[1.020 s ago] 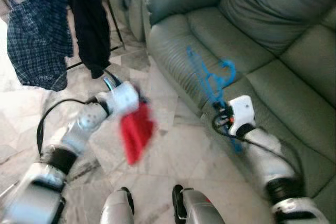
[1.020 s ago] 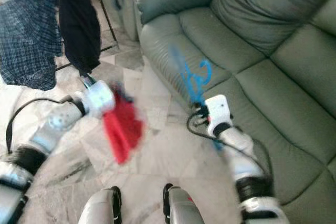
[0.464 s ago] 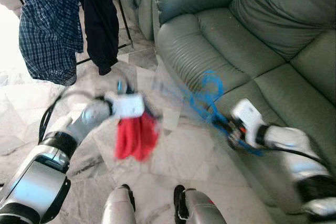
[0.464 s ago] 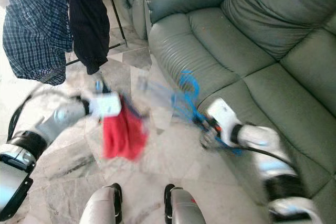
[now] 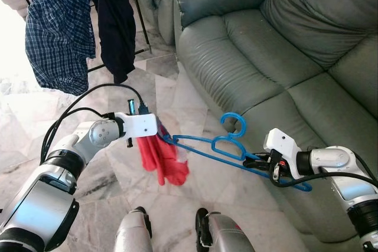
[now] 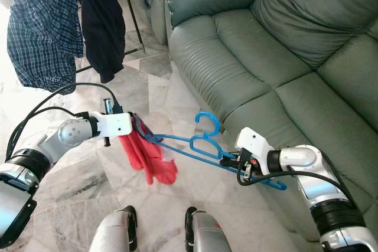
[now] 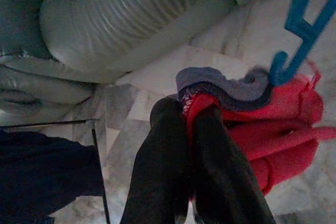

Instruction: Hang hanger

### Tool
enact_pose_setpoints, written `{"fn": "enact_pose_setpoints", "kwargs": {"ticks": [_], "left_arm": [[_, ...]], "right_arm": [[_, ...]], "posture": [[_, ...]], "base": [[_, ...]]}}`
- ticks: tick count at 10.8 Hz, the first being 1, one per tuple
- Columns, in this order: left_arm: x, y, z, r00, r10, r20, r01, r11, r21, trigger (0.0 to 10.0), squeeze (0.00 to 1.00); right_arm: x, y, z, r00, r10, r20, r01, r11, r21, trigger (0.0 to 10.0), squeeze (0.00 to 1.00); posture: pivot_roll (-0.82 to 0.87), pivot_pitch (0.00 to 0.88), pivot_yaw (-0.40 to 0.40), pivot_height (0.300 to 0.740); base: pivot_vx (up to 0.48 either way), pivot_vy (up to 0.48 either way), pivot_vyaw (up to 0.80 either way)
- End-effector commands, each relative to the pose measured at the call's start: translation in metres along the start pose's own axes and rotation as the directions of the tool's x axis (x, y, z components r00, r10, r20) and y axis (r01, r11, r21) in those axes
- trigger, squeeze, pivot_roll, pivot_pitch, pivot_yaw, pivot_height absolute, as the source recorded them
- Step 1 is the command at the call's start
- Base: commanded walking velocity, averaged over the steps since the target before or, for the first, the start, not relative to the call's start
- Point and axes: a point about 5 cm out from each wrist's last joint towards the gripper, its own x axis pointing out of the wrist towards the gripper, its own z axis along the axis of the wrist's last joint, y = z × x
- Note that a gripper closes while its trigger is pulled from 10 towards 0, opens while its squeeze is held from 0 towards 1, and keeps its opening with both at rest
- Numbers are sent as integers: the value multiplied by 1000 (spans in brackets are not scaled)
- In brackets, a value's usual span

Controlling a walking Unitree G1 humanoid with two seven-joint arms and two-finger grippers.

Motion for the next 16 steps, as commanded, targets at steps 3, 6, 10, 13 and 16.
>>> {"fn": "enact_pose_setpoints", "kwargs": {"ticks": [3,6,10,13,16], "left_arm": [[4,4,17,994,-3,112,8,999,-41,10000,0],[5,5,27,983,0,183,12,998,-69,10000,0],[0,-3,0,1000,12,13,-11,998,-55,10000,0],[3,-10,4,999,-14,41,16,998,-60,10000,0],[9,-16,15,996,-29,90,34,998,-54,10000,0]], "right_arm": [[3,-1,1,1000,-8,-9,7,1000,-28,10000,0],[5,-2,5,999,-31,31,31,999,-27,10000,0],[-19,-19,-3,991,-121,-60,116,990,-81,10000,0],[-14,-18,3,996,-84,-42,80,992,-96,10000,0],[-12,-13,4,999,-38,-23,36,997,-65,10000,0]], "posture": [[-20,214,-52,740],[-16,215,-53,740],[-29,215,-49,740],[-24,213,-47,740],[-23,212,-46,740]], "base": [[0,0,0],[0,0,0],[0,0,0],[0,0,0],[0,0,0]]}}
